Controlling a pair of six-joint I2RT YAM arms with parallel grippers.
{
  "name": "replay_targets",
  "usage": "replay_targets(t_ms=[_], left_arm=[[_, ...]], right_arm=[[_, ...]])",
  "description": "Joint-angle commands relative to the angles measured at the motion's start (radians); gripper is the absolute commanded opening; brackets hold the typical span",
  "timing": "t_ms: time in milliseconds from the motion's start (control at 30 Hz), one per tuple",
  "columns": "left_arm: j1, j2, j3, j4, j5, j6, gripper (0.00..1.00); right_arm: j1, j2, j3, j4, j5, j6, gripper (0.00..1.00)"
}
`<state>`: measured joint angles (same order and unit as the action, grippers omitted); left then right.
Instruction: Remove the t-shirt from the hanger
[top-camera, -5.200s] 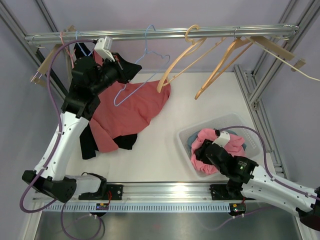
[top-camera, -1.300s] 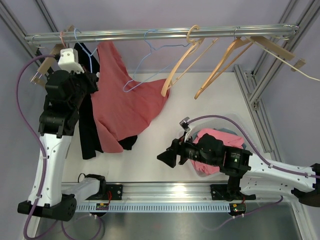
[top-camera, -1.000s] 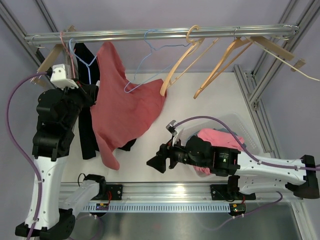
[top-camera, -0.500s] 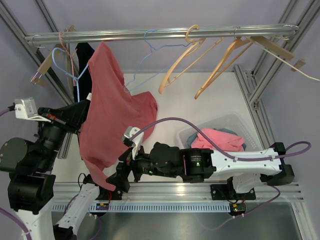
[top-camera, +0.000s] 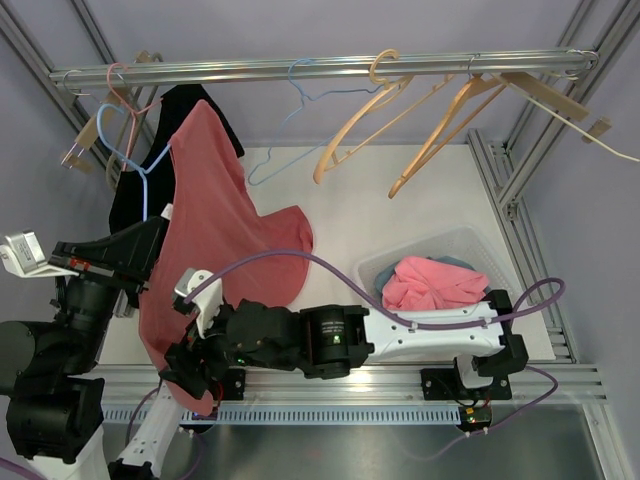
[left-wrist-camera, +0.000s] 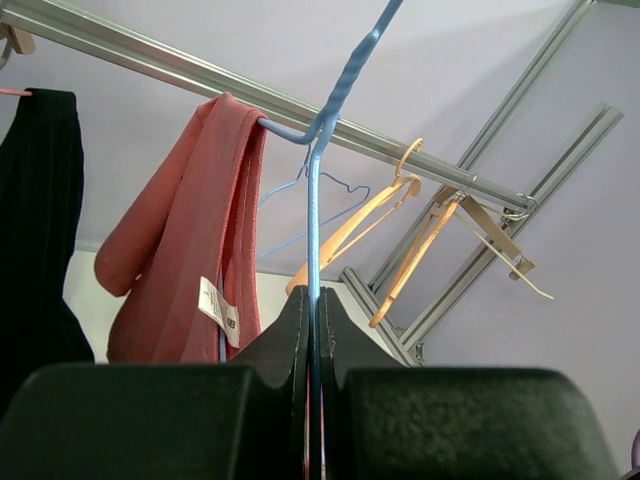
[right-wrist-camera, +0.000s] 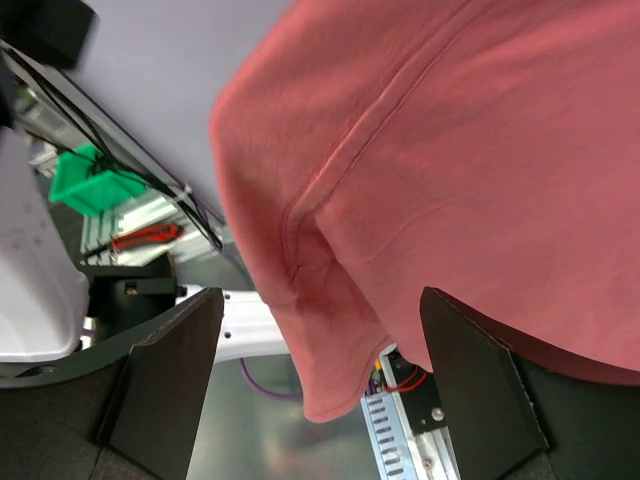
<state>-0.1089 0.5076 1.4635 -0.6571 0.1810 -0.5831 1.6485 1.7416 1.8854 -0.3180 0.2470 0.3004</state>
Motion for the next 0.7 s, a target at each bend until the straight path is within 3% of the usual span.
replay_targets(t_ms=[0, 167, 300, 400, 433, 467, 500, 667], left_arm=[[0.006, -0.018, -0.005, 0.099, 0.049, -0.030, 0.00], [0.006, -0.035, -0.061, 0.114, 0.048, -0.046, 0.00], [0.006, -0.052, -0.088, 0.125, 0.043, -0.034, 0.00], [0.006, -0.054, -0.091, 0.123, 0.061, -0.024, 0.00], [0.006, -0.053, -0.094, 0.125, 0.063, -0.026, 0.00], [0.006, -0.053, -0.098, 0.129, 0.064, -0.024, 0.00], [0.006, -0.053, -0.109, 0.137, 0.063, -0.023, 0.00], [0.006, -0.046, -0.183, 0.217, 0.032, -0.030, 0.00]], right_arm=[[0.011, 0.038, 0.061, -0.038, 0.049, -0.027, 0.87], [0.011, 0.088, 0.124, -0.029, 0.077, -0.037, 0.85], [0.013, 0.110, 0.130, 0.010, 0.136, -0.046, 0.73], [0.025, 0.084, 0.071, 0.068, 0.176, -0.055, 0.44], [0.040, 0.070, 0.043, 0.089, 0.199, -0.064, 0.30], [0.051, 0.035, 0.017, 0.136, 0.202, -0.079, 0.07], [0.063, 0.017, -0.030, 0.152, 0.198, -0.117, 0.01], [0.170, -0.051, -0.095, 0.085, 0.034, -0.126, 0.00]])
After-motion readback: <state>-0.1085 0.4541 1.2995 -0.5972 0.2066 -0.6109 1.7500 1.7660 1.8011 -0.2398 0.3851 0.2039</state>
